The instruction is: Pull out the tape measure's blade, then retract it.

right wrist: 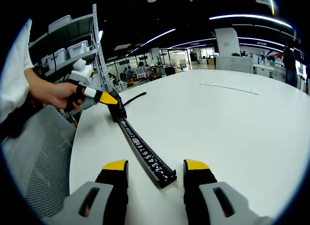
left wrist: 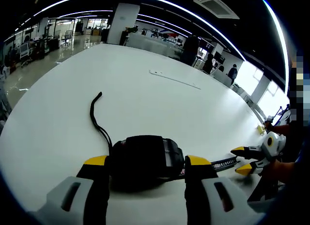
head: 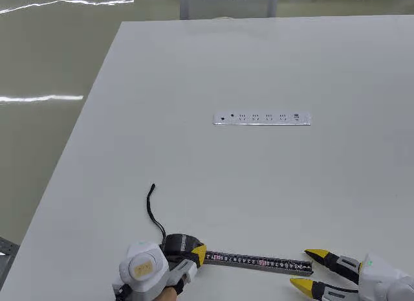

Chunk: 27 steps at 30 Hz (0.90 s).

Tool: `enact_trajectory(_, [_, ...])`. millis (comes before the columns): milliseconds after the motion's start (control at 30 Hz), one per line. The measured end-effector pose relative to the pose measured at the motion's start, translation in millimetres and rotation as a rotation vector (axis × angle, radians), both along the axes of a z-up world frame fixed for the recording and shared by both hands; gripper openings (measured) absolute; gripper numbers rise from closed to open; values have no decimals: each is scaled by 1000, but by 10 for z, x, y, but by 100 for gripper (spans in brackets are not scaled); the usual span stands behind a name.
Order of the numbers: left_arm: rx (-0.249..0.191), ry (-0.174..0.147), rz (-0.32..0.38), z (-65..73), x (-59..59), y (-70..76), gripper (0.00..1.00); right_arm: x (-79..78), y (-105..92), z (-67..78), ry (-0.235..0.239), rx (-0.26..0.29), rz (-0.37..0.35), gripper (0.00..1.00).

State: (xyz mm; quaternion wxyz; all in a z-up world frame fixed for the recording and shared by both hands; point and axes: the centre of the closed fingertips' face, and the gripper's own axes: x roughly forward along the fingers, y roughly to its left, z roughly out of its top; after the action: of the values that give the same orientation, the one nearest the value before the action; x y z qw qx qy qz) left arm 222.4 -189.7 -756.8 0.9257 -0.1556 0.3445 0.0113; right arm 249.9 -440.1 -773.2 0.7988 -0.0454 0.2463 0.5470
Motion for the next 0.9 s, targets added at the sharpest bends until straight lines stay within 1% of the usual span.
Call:
enact_trajectory(100, [1, 3, 2, -20, 4, 5, 59, 4, -2, -9, 0, 2, -2, 45])
enact_trajectory(133, [1, 5, 2, -24, 6, 4, 60, -4, 8, 15, 1, 4, -2, 45])
enact_trajectory(367, [0, 5, 7, -22, 11, 0, 60, -9, 14, 28, 1, 6, 1, 44])
enact_trajectory(600, [3, 11, 5, -35, 13, 1, 60, -10, 6, -9, 0, 9, 9, 43])
enact_trajectory(900, [1, 13, 6, -39, 14, 2, 60, -16, 9, 3, -2, 8, 13, 41])
